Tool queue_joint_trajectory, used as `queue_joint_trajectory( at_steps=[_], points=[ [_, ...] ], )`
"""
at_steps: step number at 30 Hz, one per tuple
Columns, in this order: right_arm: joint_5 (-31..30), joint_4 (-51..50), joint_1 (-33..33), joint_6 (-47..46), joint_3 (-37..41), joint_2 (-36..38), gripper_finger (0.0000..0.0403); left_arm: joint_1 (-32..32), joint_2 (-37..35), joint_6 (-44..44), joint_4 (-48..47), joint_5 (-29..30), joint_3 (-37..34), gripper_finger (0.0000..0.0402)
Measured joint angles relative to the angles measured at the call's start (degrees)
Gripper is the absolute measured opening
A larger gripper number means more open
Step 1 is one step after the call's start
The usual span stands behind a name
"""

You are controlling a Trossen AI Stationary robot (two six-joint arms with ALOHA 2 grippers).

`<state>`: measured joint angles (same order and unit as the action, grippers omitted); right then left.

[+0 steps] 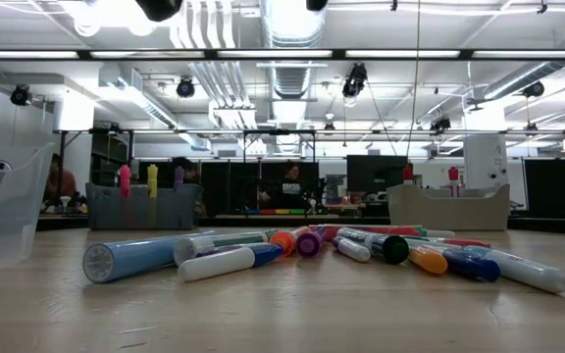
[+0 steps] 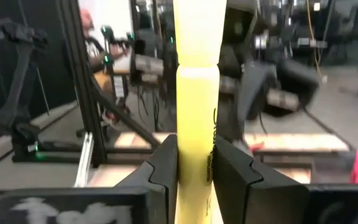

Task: Pick & Place Markers
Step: Put the yellow highlighter pen into the black bin

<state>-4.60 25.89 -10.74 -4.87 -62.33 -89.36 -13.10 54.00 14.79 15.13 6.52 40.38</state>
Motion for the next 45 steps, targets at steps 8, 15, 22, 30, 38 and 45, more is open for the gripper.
queue_joint_trajectory(
  at_steps=[8,15,22,30,38,45],
  points=[
    [0.13,-9.77,0.64,-3.72,0.0,-0.15,0.0071,0.02,-2.55,6.21,-17.33,3.73,6.52,0.0167],
    [0.11,-16.31,0.67,-4.72,0.0,-0.39,0.0071,0.35,1.21,9.71,-31.19,5.75,16.65,0.0167],
    [0.08,-19.69,0.67,-5.68,-0.02,-1.66,0.0071,1.68,8.95,10.79,-45.78,6.84,27.07,0.0167],
    [-0.33,-21.24,0.67,-7.2,-0.11,-3.67,0.0071,1.88,19.39,11.81,-57.25,2.33,40.55,0.0167],
    [-0.51,-21.12,0.65,-7.2,-1.0,-7.58,0.0071,2.06,29.92,10.39,-72.33,0.03,52.12,0.0182],
    [-0.48,-20.99,0.6,-6.96,-1.9,-8.39,0.0071,2.03,34.04,8.95,-73.78,0.01,53.24,0.0201]
  ],
)
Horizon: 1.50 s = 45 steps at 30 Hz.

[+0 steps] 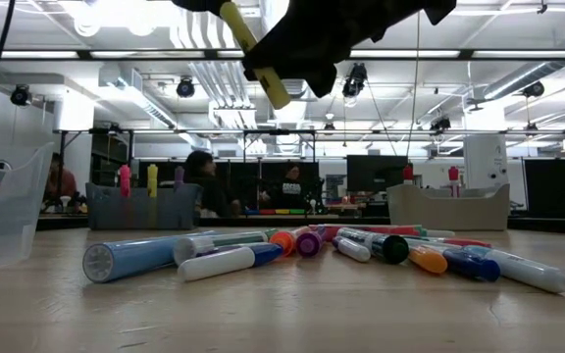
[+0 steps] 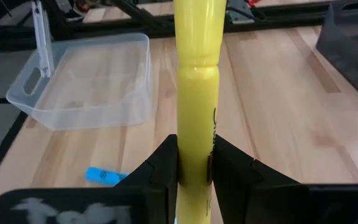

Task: Pick & Place Markers
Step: Put the yellow highlighter pen into the black bin

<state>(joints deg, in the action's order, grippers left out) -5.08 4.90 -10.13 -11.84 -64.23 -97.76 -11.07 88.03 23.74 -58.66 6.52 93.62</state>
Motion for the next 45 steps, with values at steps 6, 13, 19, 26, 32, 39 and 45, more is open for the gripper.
queue_joint_trajectory(
  at_steps=[6,13,19,26,32,39,45],
  points=[
    [0.0,0.0,0.0,0.17,-0.17,0.02,0.0071,0.09,0.15,-0.69,-0.26,-0.37,-0.04,0.0202],
    [0.61,0.34,-0.16,-0.22,-0.18,0.02,0.0071,0.09,0.02,-1.02,-0.46,1.95,-0.06,0.0202],
    [0.44,1.24,-0.48,0.43,-0.18,0.02,0.0071,0.09,0.11,-0.69,-0.46,1.58,-0.08,0.0202],
    [-1.31,2.04,-0.48,0.6,-0.18,0.11,0.0071,0.1,0.16,0.72,-0.77,-1.35,-0.24,0.0202],
    [-0.9,4.01,-0.48,1.51,-0.18,0.11,0.007,0.11,0.13,0.74,-0.89,-1.35,-0.24,0.0202],
    [-0.9,3.98,-0.48,1.51,-0.18,0.11,0.007,0.11,0.21,0.53,0.03,-1.36,-0.24,0.0202],
    [-0.92,3.98,-0.48,1.51,-0.18,0.11,0.007,0.1,0.21,0.4,-0.04,-1.5,-0.24,0.0202]
  ],
)
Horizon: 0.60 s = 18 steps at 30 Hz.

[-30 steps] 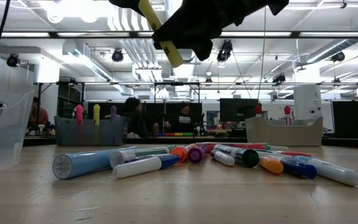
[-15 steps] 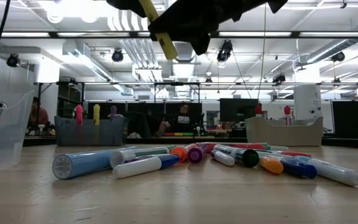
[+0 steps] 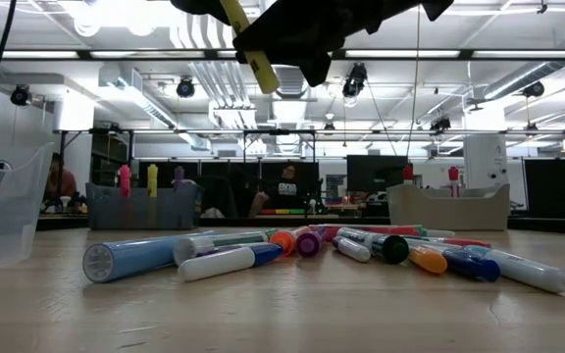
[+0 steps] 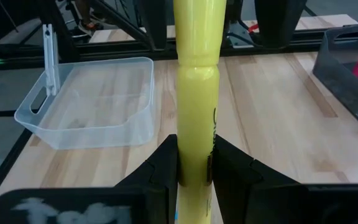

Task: Pick & Place Markers
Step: Put the yellow highlighter pen into the black bin

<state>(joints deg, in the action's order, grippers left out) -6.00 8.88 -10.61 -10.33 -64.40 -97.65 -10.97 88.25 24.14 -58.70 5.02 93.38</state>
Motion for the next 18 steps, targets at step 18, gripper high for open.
queue_joint_trajectory(
  at_steps=[18],
  points=[
    [-0.02,0.52,0.02,0.21,0.0,0.0,0.007,0.01,-0.2,-1.2,0.83,-0.47,-0.98,0.0199]
  ],
)
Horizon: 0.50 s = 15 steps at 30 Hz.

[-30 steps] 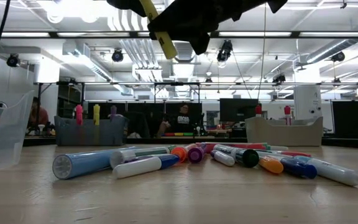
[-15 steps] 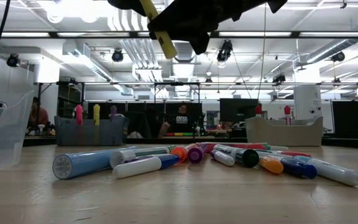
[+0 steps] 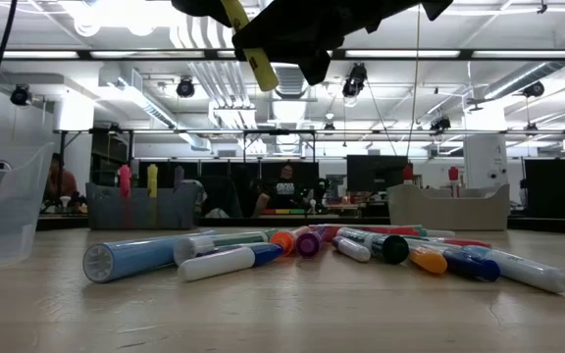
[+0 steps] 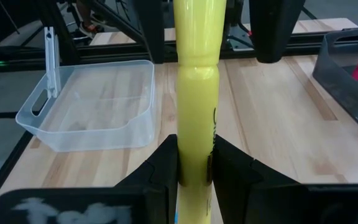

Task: Pick & Place Markers
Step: Put the yellow highlighter pen into the black bin

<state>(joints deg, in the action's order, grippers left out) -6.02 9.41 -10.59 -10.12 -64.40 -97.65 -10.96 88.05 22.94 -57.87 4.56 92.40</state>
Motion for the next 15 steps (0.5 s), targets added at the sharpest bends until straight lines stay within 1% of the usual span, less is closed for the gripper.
queue_joint_trajectory(
  at_steps=[3,15],
  points=[
    [0.0,0.19,0.0,0.01,0.0,0.0,0.007,0.0,0.0,-0.04,0.02,-0.02,0.0,0.019],
    [-0.29,0.65,0.04,0.03,0.0,0.0,0.0074,-0.01,0.0,-0.35,0.22,-0.09,0.0,0.0124]
  ],
)
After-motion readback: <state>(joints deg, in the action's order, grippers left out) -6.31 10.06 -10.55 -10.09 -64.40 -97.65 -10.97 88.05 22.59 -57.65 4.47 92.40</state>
